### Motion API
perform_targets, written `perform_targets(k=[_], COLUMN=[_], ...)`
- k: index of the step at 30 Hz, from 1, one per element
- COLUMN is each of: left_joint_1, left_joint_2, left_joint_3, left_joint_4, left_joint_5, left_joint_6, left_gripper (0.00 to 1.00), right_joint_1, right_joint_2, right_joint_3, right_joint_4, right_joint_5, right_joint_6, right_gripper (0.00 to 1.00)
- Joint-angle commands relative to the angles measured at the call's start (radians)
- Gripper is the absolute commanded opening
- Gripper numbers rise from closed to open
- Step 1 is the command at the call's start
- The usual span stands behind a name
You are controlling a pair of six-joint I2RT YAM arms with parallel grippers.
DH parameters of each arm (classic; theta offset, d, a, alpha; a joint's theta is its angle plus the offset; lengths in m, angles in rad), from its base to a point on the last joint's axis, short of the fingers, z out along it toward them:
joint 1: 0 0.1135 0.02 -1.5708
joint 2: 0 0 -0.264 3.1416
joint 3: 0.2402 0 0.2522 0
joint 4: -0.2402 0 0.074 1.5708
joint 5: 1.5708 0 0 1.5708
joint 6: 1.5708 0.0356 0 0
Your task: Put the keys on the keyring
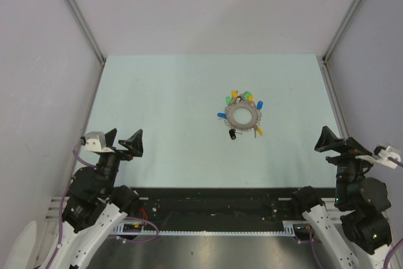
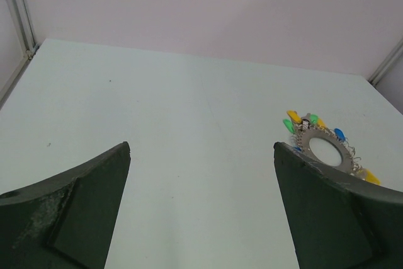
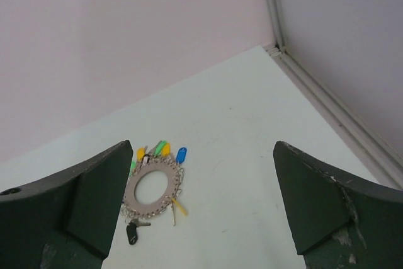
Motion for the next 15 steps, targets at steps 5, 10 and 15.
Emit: perform_targets(k=[5,10,15], left_joint_1=[0.007,0.007,0.007], left_joint_2=[-0.127,-0.119,-0.104], left_joint_3=[-0.013,-0.016,-0.015], left_joint_4=[0.031,0.039,0.050], left_joint_5=[-0.055,-0.055,-0.061], left_joint_6=[-0.023,-0.025,-0.020], left_gripper=[1.00,1.00,1.00], right_joint_1=[-0.006,-0.013,-0.025], right_joint_2=[-0.053,-0.059,-0.058], right_joint_3=[-0.037,-0.042,-0.047], right_joint_4=[-0.024,-0.061,-0.063], right_joint_5=[0.083,0.129,0.102], right_joint_6=[0.012,0.019,0.010], right_gripper=[1.00,1.00,1.00])
